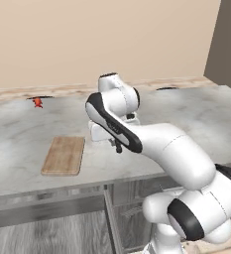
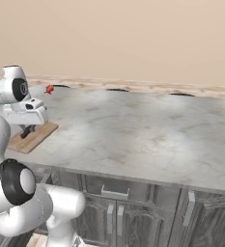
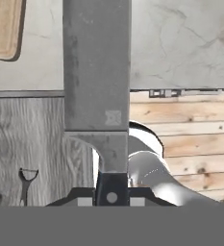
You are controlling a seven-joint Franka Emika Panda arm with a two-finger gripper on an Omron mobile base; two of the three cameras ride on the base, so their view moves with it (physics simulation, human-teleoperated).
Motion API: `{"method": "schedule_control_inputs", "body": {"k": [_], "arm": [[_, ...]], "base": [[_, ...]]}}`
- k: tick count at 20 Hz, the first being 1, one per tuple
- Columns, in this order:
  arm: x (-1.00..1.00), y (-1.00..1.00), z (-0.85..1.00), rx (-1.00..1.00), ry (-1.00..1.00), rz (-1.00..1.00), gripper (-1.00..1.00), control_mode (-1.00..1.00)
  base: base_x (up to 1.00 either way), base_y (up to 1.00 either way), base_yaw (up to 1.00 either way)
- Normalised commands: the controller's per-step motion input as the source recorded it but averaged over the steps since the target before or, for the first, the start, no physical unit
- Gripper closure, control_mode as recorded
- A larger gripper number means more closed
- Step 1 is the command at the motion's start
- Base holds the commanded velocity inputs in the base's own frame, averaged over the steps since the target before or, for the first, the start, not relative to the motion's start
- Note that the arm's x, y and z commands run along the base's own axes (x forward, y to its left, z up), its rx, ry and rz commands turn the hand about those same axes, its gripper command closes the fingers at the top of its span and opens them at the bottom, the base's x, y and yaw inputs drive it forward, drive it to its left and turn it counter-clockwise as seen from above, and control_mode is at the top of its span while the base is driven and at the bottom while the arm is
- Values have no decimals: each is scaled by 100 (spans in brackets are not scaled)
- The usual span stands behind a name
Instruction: Open the drawer on the left and place the cutting tools on the cutting board.
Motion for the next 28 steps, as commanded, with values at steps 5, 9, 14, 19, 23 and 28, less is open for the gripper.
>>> {"method": "schedule_control_inputs", "body": {"k": [5,9,14,19,23,28], "arm": [[32,16,-29,6,0,10,100,-100],[18,34,-32,5,0,12,100,-100],[28,35,-30,4,0,10,100,-100],[39,21,-25,4,0,8,100,-100],[36,20,-28,5,0,7,100,-100],[29,27,-25,4,0,6,100,-100]], "base": [[0,0,0],[0,0,0],[0,0,0],[0,0,0],[0,0,0],[0,0,0]]}}
